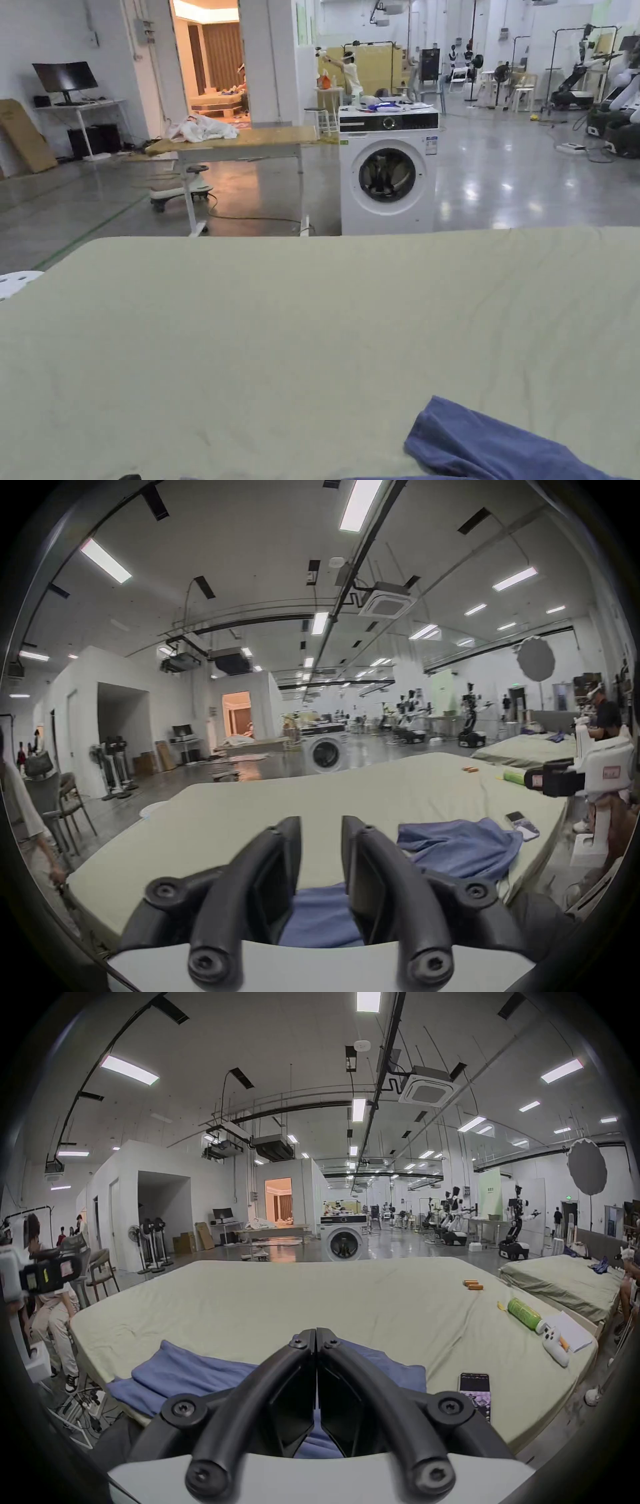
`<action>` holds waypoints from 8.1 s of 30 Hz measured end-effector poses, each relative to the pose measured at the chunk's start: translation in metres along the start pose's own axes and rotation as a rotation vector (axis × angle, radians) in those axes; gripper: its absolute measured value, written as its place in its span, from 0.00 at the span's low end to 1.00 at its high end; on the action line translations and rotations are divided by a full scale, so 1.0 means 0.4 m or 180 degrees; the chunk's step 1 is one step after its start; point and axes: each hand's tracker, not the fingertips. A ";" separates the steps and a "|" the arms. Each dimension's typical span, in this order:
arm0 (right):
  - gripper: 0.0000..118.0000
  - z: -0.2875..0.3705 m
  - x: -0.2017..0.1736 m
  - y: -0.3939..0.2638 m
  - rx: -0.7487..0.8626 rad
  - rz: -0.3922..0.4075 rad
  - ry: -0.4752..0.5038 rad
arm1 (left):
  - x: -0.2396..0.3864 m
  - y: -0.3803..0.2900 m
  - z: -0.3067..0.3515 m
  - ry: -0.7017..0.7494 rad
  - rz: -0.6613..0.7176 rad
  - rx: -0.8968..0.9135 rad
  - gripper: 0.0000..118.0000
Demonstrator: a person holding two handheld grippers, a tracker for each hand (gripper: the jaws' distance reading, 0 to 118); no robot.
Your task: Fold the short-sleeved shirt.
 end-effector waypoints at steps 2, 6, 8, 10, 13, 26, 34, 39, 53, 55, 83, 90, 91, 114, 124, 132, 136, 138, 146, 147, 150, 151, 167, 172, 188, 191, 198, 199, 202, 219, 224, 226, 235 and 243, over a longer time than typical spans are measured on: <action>0.00 0.003 -0.008 -0.005 -0.0019 0.0008 0.0008 | -0.002 -0.011 0.016 0.0080 -0.0001 -0.0020 0.08; 0.00 0.009 -0.010 -0.012 -0.0104 -0.0011 0.0043 | -0.033 -0.019 0.030 0.0078 0.0257 0.0039 0.00; 0.00 0.011 -0.005 -0.018 -0.0135 -0.0042 0.0057 | -0.036 -0.016 0.017 0.0120 0.0310 -0.0023 0.00; 0.00 0.014 -0.004 -0.021 -0.0148 -0.0045 0.0039 | -0.047 -0.017 -0.004 0.0124 0.0321 -0.0056 0.00; 0.00 0.019 0.009 -0.030 -0.0166 -0.0026 0.0015 | -0.081 -0.029 -0.057 -0.0043 0.0471 -0.0233 0.00; 0.00 0.052 0.080 -0.070 -0.0318 -0.0342 -0.0132 | -0.249 -0.212 -0.617 -0.0230 0.0839 -0.1900 0.50; 0.00 0.040 0.109 -0.082 -0.0499 -0.0450 -0.0235 | -0.242 -0.335 -0.791 -0.0118 0.0757 -0.2520 0.39; 0.00 0.012 0.106 -0.093 -0.0627 -0.0333 -0.0239 | -0.229 -0.328 -0.814 -0.0178 0.0888 -0.2491 0.01; 0.63 -0.602 0.336 -0.068 -0.1992 0.0216 -0.0175 | -0.177 -0.316 -0.816 -0.0217 0.0483 -0.2739 0.00; 0.63 -0.695 0.365 -0.100 -0.2307 0.0144 -0.0222 | -0.174 -0.311 -0.815 -0.0226 0.0462 -0.2750 0.00; 0.01 -0.379 0.340 0.315 -0.0625 -0.0144 -0.0089 | -0.312 0.118 -0.455 -0.0300 0.0829 -0.0739 0.00; 0.01 -0.304 0.273 0.568 0.0128 0.0112 -0.0200 | -0.358 0.364 -0.449 -0.0098 0.0748 -0.0186 0.00; 0.01 -0.319 0.268 0.597 0.0123 0.0095 -0.0201 | -0.359 0.392 -0.455 -0.0027 0.0670 -0.0138 0.00; 0.01 -0.746 0.155 1.040 0.0555 -0.0030 -0.0784 | -0.443 0.661 -0.897 0.0723 0.0362 0.0163 0.00; 0.01 -0.854 0.152 1.027 0.0455 0.0647 -0.0945 | -0.419 0.576 -1.042 0.0719 0.0276 -0.0079 0.00; 0.01 -0.862 0.205 0.837 0.0082 0.0221 -0.0750 | -0.381 0.384 -1.014 0.0527 0.0473 -0.0441 0.00; 0.01 -0.790 0.249 0.732 -0.0049 -0.0052 -0.0508 | -0.363 0.301 -0.896 0.0348 0.0530 -0.0480 0.00; 0.01 -0.722 0.271 0.673 0.0059 -0.0255 -0.0365 | -0.353 0.268 -0.816 0.0239 0.0541 -0.0481 0.00; 0.01 -0.421 0.295 0.322 -0.0148 -0.0337 -0.0245 | -0.338 0.029 -0.501 -0.0237 0.0963 -0.0769 0.00; 0.01 -0.379 0.291 0.264 -0.0234 -0.0411 -0.0205 | -0.325 -0.014 -0.461 -0.0198 0.0939 -0.0769 0.00; 0.01 -0.275 0.302 0.099 -0.0478 -0.0589 -0.0256 | -0.323 -0.149 -0.377 -0.0172 0.1137 -0.0939 0.00; 0.01 -0.241 0.302 0.046 -0.0594 -0.0645 -0.0392 | -0.320 -0.189 -0.352 -0.0146 0.1244 -0.1027 0.00; 0.61 -0.056 0.289 -0.247 -0.1397 -0.0407 -0.0743 | -0.268 -0.362 -0.197 -0.0022 0.1325 -0.1473 0.28; 0.68 -0.017 0.267 -0.202 -0.1116 -0.0339 -0.0751 | -0.237 -0.280 -0.153 0.0219 0.0947 -0.1173 0.75; 0.03 0.074 0.054 -0.075 -0.0485 0.0176 -0.0226 | -0.085 -0.053 0.044 0.0314 0.0637 -0.0303 0.15; 0.00 0.079 0.036 -0.075 -0.0417 0.0188 -0.0112 | -0.074 -0.062 0.056 0.0250 0.0596 -0.0255 0.00; 0.00 0.074 0.018 -0.065 -0.0350 0.0189 -0.0087 | -0.086 -0.072 0.040 0.0174 0.0481 -0.0378 0.00; 0.00 0.070 0.022 -0.064 -0.0364 0.0175 -0.0080 | -0.094 -0.077 0.035 0.0218 0.0518 -0.0416 0.00; 0.00 0.071 0.027 -0.070 -0.0394 0.0139 -0.0095 | -0.131 -0.096 0.015 0.0233 0.0699 -0.0510 0.23; 0.00 0.099 0.100 -0.091 -0.0703 -0.0301 -0.0271 | -0.288 -0.413 -0.343 -0.0137 0.1264 -0.2033 0.10; 0.00 0.120 0.141 -0.096 -0.0825 -0.0278 -0.0650 | -0.259 -0.420 -0.360 -0.0115 0.1138 -0.2075 0.06; 0.00 0.112 0.165 -0.111 -0.0830 -0.0336 -0.0777 | -0.261 -0.418 -0.363 -0.0092 0.1232 -0.2132 0.06; 0.56 0.004 0.255 -0.241 -0.1214 -0.0499 -0.0906 | -0.236 -0.413 -0.355 -0.0074 0.1157 -0.2145 0.06; 0.42 -0.075 0.289 -0.351 -0.1543 -0.0888 -0.0641 | -0.218 -0.395 -0.342 -0.0085 0.1139 -0.2137 0.06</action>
